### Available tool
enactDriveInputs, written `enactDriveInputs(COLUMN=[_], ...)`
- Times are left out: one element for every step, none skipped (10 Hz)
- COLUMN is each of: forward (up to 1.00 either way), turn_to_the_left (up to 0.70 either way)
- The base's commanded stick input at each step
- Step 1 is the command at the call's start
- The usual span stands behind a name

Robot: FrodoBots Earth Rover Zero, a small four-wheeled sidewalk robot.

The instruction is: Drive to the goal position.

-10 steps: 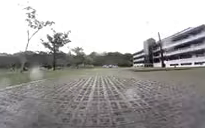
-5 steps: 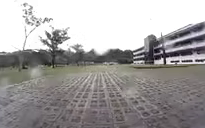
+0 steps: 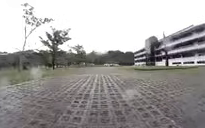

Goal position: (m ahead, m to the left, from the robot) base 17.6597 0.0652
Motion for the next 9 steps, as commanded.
enactDriveInputs(forward=[0.7,0.7,0.7,0.7,0.7,0.7,0.7,0.7,0.7], turn_to_the_left=[0.0,0.0,0.0,0.0,0.0,0.0,0.0,0.0,0.0])
